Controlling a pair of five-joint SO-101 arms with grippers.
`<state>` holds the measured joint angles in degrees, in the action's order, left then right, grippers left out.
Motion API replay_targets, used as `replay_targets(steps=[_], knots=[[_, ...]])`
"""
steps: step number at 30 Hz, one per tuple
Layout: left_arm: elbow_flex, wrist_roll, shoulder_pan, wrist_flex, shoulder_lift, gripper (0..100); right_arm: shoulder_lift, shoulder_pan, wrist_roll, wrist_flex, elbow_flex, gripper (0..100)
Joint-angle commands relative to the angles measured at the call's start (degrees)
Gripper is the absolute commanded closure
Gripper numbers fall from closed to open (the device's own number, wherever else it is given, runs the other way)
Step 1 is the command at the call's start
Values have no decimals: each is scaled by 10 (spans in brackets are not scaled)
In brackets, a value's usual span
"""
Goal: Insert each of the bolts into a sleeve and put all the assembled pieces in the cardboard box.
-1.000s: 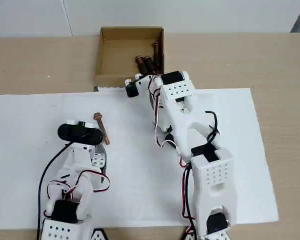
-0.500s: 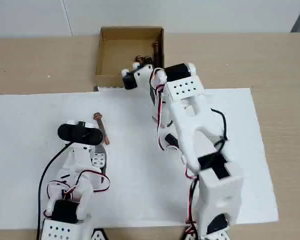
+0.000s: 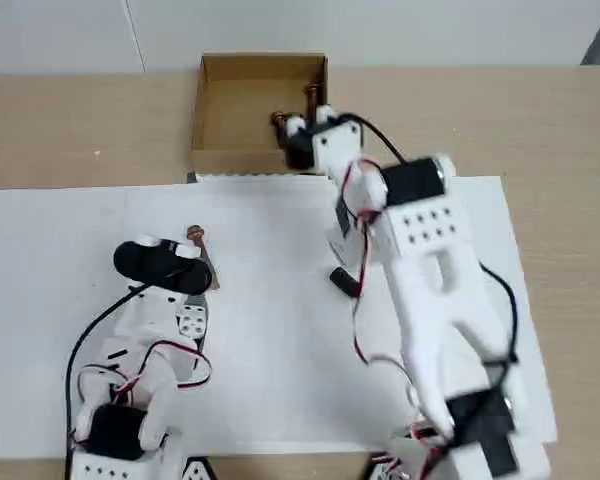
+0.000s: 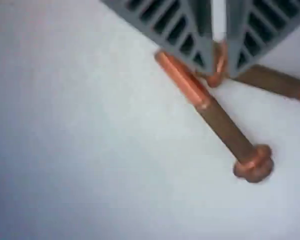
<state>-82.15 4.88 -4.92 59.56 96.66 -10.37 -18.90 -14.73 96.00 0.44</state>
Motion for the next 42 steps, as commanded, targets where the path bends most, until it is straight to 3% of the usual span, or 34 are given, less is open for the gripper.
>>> replay_targets(steps=[1,18,23,27,35,42], knots=[[65,15,6,29,-40,995,-102,7,9,-1,74,995],[321,57,5,69,-413,995,-332,153,6,-4,283,995],[372,153,5,100,-484,995,-384,155,5,-18,325,995],[394,158,4,99,-526,995,-417,156,5,-47,360,995],[515,-46,2,98,-692,994,-434,156,5,-106,413,995],[702,-213,2,170,-898,994,-434,156,5,-143,441,995]])
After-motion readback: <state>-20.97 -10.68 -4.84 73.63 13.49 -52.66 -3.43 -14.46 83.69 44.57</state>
